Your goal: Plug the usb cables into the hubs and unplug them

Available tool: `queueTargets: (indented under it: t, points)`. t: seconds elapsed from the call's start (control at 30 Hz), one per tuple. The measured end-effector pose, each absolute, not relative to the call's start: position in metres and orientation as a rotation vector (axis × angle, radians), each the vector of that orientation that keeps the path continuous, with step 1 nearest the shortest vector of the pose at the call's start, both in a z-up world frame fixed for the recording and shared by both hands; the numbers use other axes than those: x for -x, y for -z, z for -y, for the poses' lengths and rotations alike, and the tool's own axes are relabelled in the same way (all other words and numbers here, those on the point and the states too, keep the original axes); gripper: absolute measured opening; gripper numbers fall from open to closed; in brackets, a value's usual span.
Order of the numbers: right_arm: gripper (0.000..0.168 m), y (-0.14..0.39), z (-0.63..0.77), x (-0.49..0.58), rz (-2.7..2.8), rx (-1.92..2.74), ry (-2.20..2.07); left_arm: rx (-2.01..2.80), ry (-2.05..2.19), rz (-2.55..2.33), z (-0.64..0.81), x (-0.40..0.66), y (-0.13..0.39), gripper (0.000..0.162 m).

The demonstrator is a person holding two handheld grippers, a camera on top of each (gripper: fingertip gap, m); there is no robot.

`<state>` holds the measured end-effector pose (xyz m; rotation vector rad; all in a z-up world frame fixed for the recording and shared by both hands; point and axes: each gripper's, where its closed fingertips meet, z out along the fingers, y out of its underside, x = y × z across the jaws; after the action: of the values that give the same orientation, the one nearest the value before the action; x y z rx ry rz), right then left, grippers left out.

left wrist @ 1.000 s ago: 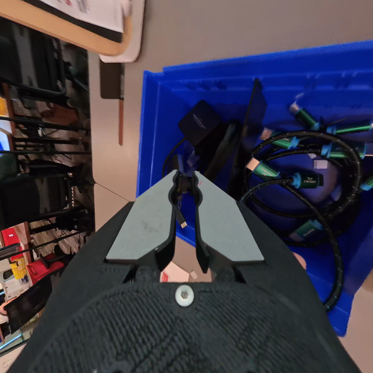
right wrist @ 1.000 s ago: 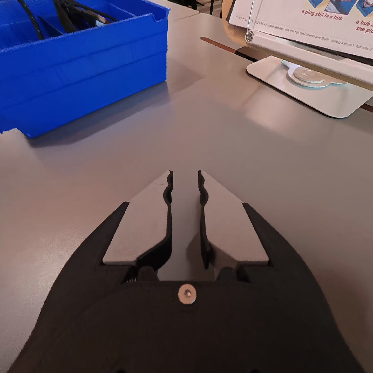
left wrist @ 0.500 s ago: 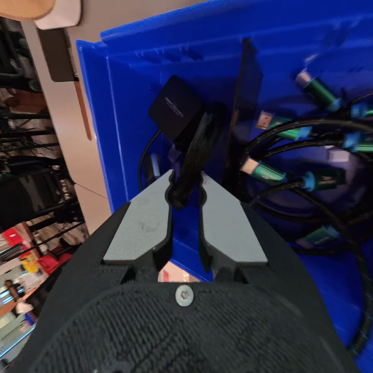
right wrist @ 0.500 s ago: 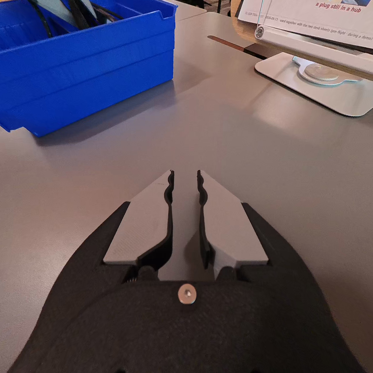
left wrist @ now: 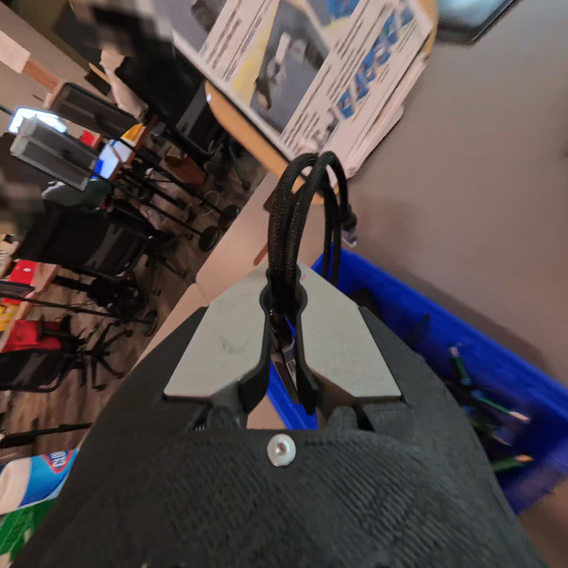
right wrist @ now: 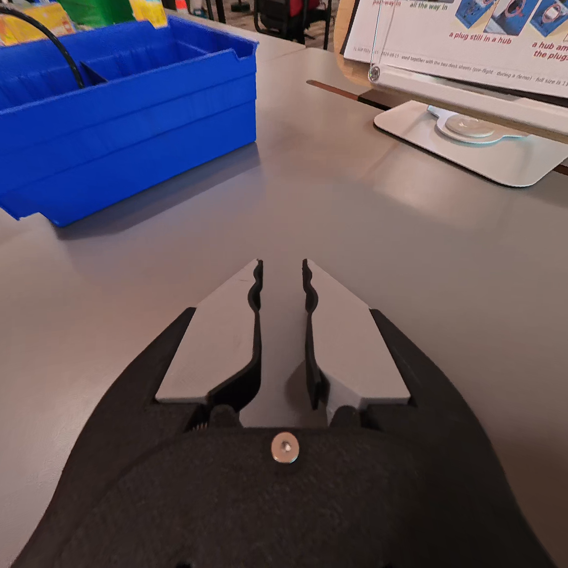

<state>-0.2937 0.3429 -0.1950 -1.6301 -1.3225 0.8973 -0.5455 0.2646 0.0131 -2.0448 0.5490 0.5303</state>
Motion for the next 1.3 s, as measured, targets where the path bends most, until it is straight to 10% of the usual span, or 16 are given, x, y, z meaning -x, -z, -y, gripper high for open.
queueTargets:
  t: [0.23,0.5,0.57,0.63,0.7,1.3]
  points:
    - [0.036,0.162,-0.325,0.295,1.303,1.434,-1.035,1.991,-0.181,-0.649,-0.256,0.431,-0.038,0.008]
    - [0.09,0.086,-0.272,0.258,1.279,1.079,-1.565,1.934,0.452,-0.56,-0.26,0.314,-0.004,0.008]
    - [0.083,0.074,-0.268,0.241,1.267,1.004,-1.551,1.978,0.61,-0.521,-0.272,0.295,0.021,0.007]
    - [0.026,0.069,-0.269,0.229,1.278,0.987,-1.479,2.038,0.695,-0.508,-0.283,0.281,0.047,0.007]
    - [0.01,0.063,-0.274,0.218,1.257,1.004,-1.426,2.073,0.673,-0.505,-0.298,0.277,0.067,0.008]
    - [0.006,0.122,-0.389,0.238,1.017,1.753,-0.872,2.235,0.075,-0.453,-0.346,0.332,0.149,0.05]
